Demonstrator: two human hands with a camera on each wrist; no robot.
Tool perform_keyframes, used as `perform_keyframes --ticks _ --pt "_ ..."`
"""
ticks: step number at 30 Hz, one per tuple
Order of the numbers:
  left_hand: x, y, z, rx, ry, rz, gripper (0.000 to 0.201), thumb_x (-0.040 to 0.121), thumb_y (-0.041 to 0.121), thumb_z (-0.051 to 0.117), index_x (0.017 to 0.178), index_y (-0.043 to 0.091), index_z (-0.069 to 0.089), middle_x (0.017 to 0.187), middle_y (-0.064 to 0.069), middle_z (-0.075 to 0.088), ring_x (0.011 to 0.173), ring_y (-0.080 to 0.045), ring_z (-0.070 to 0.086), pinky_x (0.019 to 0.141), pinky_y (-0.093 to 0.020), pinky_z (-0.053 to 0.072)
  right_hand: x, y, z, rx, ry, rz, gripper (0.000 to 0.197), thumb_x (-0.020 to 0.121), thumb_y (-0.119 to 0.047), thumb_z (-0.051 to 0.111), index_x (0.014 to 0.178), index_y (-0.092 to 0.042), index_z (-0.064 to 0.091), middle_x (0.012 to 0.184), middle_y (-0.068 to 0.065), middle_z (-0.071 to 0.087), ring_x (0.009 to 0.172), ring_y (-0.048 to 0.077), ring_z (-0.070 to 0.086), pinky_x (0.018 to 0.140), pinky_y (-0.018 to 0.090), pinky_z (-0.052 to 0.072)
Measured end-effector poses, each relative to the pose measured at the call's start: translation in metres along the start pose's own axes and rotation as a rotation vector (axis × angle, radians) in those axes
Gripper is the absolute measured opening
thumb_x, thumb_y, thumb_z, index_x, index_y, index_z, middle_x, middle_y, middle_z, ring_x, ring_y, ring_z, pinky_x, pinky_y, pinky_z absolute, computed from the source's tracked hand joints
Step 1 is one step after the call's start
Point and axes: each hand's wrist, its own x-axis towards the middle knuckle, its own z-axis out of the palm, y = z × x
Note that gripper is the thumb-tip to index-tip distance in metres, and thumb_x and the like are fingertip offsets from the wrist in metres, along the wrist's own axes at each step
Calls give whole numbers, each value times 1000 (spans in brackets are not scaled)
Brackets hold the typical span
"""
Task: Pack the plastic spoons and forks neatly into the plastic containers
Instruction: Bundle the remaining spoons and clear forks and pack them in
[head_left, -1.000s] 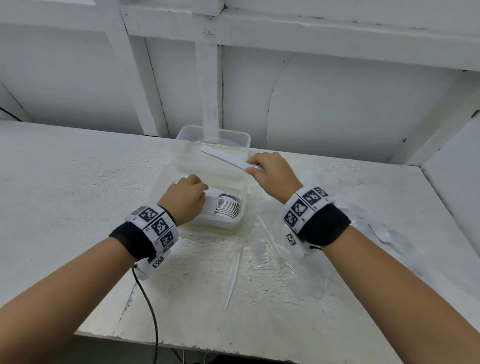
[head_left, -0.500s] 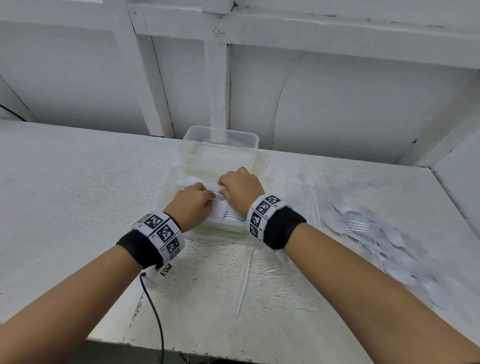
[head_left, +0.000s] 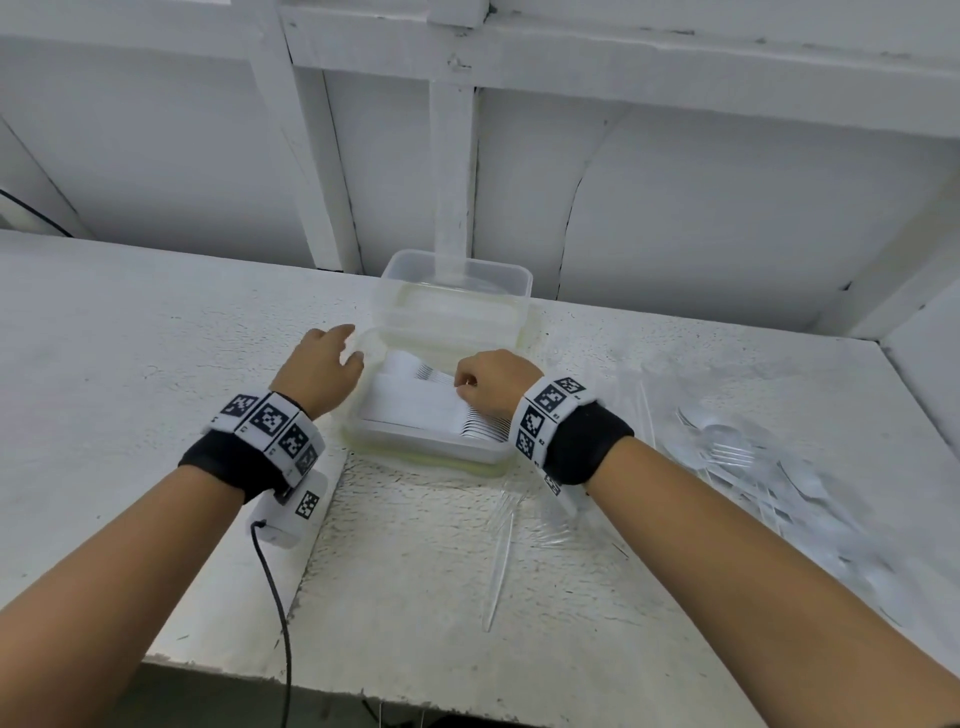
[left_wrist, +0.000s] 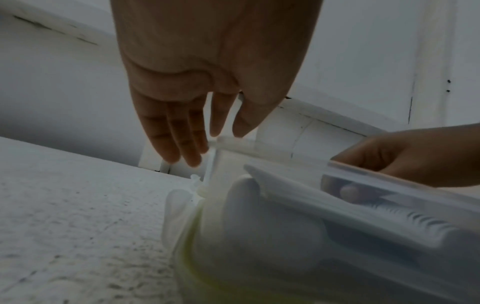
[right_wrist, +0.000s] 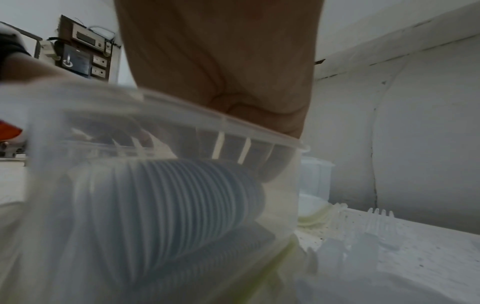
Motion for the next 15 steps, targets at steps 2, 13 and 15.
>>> perform_keyframes --ticks 2,13,15 --pt "2 -1 0 1 -58 -5 45 97 20 42 141 9 38 130 -15 53 121 -30 47 100 -37 35 0 1 1 27 8 -4 24 94 -21 46 111 -18 63 114 0 62 105 20 56 91 35 47" --pt "5 -6 1 -42 -86 -18 41 97 21 41 137 12 43 118 -12 62 109 -28 56 89 -34 41 -1 3 4 67 33 -36 30 95 -19 43 119 -15 61 122 1 62 111 20 55 96 34 44" --pt "3 -4 -1 -35 -87 -21 41 97 22 41 137 12 43 120 -11 61 111 -28 54 88 -32 38 -4 2 1 77 49 -64 31 95 -18 44 122 -14 59 124 3 61 114 20 54 98 32 42"
